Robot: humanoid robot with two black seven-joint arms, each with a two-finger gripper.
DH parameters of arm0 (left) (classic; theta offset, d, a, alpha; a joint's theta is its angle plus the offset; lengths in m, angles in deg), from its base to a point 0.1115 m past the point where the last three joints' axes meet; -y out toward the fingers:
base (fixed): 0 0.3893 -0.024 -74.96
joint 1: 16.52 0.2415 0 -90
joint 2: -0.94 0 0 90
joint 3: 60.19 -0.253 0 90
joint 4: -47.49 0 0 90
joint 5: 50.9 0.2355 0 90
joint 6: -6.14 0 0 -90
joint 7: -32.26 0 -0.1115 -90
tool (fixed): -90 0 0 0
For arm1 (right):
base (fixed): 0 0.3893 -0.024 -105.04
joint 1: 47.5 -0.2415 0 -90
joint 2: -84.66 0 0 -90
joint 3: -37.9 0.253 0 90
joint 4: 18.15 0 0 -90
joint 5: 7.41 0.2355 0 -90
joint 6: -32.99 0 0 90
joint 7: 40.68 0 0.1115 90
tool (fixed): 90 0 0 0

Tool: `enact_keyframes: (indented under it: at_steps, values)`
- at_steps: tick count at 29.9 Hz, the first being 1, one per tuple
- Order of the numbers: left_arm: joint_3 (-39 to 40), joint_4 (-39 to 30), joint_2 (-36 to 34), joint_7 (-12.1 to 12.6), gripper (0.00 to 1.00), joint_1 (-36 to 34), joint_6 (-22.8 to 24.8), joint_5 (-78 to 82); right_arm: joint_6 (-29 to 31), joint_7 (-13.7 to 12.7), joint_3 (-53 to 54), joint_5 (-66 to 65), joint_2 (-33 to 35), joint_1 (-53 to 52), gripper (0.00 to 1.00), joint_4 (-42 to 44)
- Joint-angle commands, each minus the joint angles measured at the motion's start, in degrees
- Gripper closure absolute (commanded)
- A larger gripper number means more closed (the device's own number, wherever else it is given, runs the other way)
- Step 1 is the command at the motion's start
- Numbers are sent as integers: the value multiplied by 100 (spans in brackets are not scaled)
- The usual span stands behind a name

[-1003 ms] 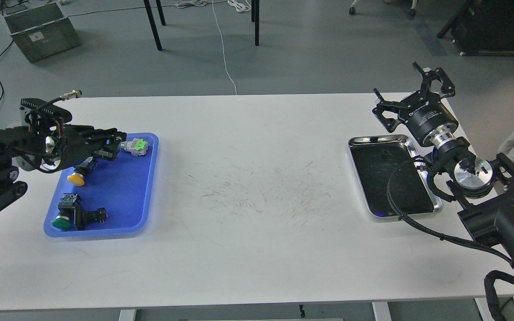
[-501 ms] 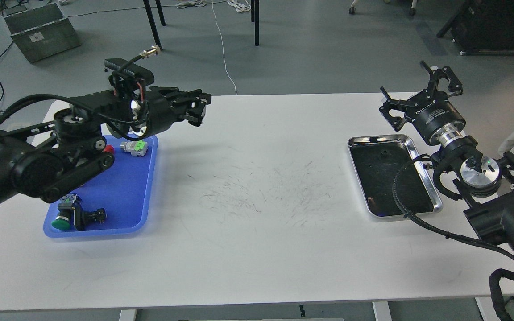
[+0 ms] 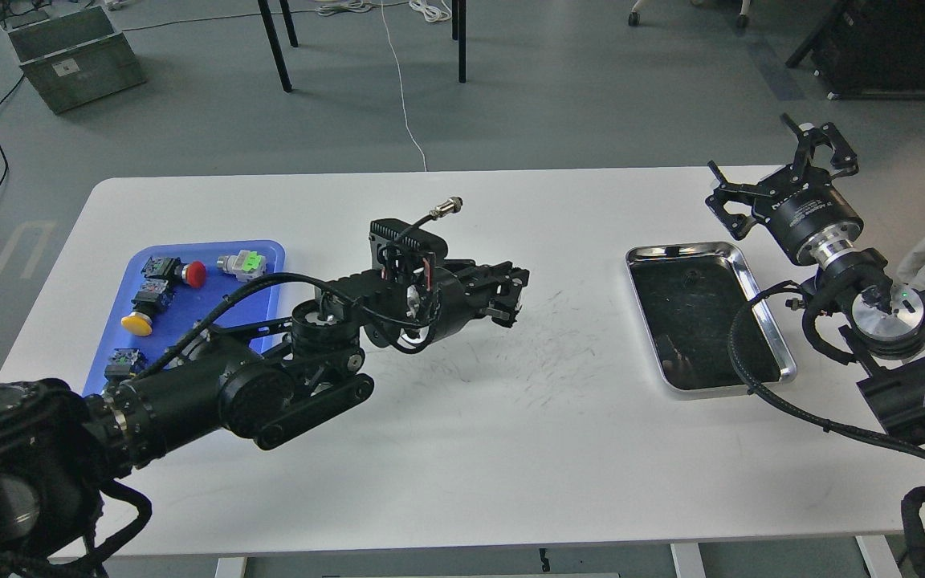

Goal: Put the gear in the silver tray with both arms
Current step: 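Carry the gear to the table center and release it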

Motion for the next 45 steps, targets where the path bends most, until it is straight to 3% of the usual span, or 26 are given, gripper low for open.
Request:
enact_keyframes:
  at_steps: [1,10,26,31,36,40,45]
  values:
    - [0,214,262,-5,90,222,-63,121,8,0,-1,0,6,2,4,24]
    - [0,760,262,-31,90,433,-168,244,-1,0,-1,0,6,2,4,24]
    - [-9,716,262,30,89,688,-168,244,-1,0,-10,0,6,2,4,24]
    - [-9,690,262,39,83,758,-177,235,-1,0,-10,0,-3,2,4,15]
    - [0,637,262,39,59,776,-458,209,-1,0,-10,0,-12,-16,4,15]
    - [0,471,262,30,22,767,-581,148,-1,0,-10,0,-12,-7,4,15]
    - [0,321,262,21,3,732,-748,-212,-27,0,-28,0,-20,-7,4,15]
